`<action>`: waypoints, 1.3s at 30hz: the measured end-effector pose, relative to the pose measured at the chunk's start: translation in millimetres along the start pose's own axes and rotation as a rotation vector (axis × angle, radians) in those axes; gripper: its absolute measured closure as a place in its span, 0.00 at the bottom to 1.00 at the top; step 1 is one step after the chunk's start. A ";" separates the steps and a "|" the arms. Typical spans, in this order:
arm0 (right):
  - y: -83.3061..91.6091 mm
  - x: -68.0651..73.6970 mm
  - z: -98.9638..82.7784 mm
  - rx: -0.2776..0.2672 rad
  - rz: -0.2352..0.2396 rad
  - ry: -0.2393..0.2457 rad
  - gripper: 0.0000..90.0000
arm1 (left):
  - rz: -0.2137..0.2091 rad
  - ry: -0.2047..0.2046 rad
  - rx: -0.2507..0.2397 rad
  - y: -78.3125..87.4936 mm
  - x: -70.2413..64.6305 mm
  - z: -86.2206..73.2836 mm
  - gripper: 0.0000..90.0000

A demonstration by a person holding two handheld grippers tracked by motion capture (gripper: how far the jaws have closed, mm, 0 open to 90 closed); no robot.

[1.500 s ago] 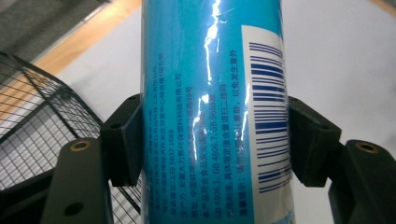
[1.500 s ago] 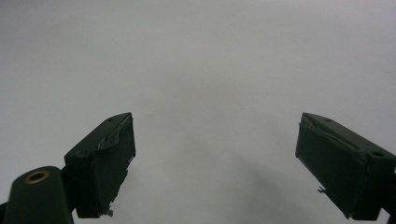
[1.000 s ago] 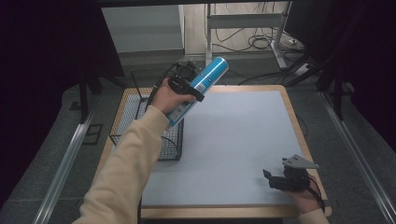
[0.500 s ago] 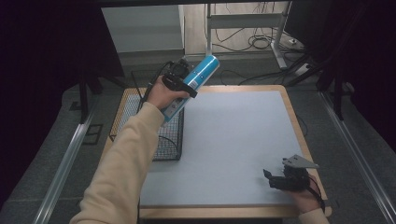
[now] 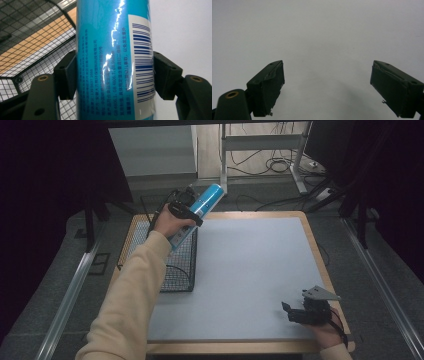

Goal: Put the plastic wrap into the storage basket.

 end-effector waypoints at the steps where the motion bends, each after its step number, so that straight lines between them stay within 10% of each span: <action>1: -0.1 0.3 -0.2 0.000 0.003 -0.002 0.14 | 0.006 0.000 0.003 -1.5 3.0 -0.9 0.35; 39: -1.8 0.0 -2.1 0.010 -0.004 0.009 0.14 | 0.190 0.014 0.155 -50.9 55.9 -39.3 0.35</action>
Point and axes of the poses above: each handheld gripper's, and its own axes: y roughly backward along the jaws, z roughly out of its top, x roughly to its left, the point moved 10 cm from there along -y, roughly forward along the jaws, and after that the axes turned 8 degrees about y, right-handed, at the moved point
